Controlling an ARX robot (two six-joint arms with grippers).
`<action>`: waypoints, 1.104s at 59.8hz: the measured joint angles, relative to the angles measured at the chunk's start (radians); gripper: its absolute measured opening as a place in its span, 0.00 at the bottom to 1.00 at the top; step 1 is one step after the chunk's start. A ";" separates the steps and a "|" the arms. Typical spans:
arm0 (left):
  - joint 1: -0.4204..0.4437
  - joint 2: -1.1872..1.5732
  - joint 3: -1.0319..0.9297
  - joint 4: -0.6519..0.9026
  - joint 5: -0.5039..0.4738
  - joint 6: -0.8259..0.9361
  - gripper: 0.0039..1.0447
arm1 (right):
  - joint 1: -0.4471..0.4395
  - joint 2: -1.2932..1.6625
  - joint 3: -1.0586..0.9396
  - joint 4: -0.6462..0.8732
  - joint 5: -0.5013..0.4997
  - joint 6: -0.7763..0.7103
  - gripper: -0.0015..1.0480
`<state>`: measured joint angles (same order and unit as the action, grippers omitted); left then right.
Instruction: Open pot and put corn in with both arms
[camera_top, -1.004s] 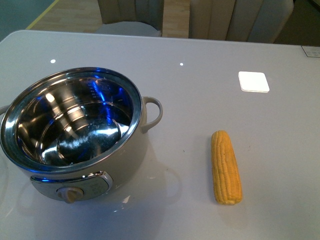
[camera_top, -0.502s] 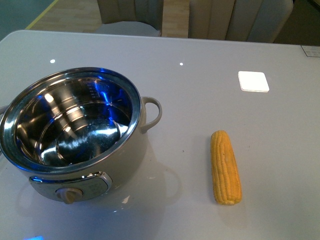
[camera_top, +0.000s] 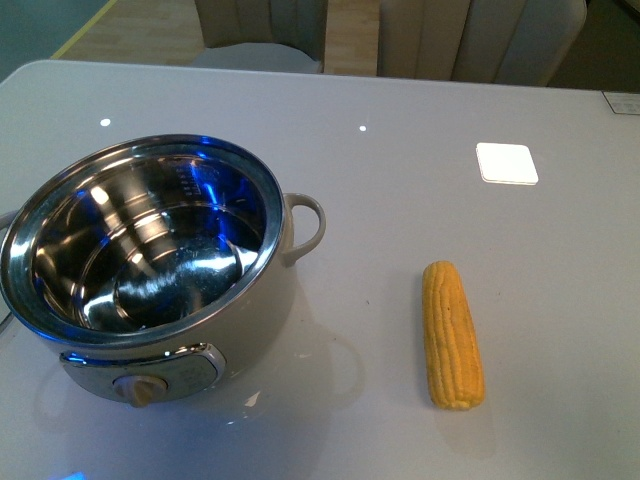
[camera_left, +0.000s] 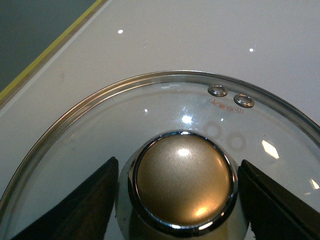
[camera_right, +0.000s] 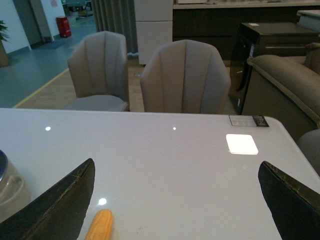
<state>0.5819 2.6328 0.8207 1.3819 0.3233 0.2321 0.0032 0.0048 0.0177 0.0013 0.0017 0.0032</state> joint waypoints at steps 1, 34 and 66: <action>-0.001 -0.005 -0.006 0.000 -0.003 0.000 0.78 | 0.000 0.000 0.000 0.000 0.000 0.000 0.92; 0.023 -0.518 -0.218 -0.080 0.015 -0.130 0.94 | 0.000 0.000 0.000 0.000 0.000 0.000 0.92; -0.199 -1.383 -0.667 -0.299 0.051 -0.231 0.32 | 0.000 0.000 0.000 0.000 0.001 0.000 0.92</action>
<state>0.3832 1.2499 0.1535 1.0828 0.3744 0.0013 0.0032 0.0048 0.0177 0.0013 0.0025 0.0032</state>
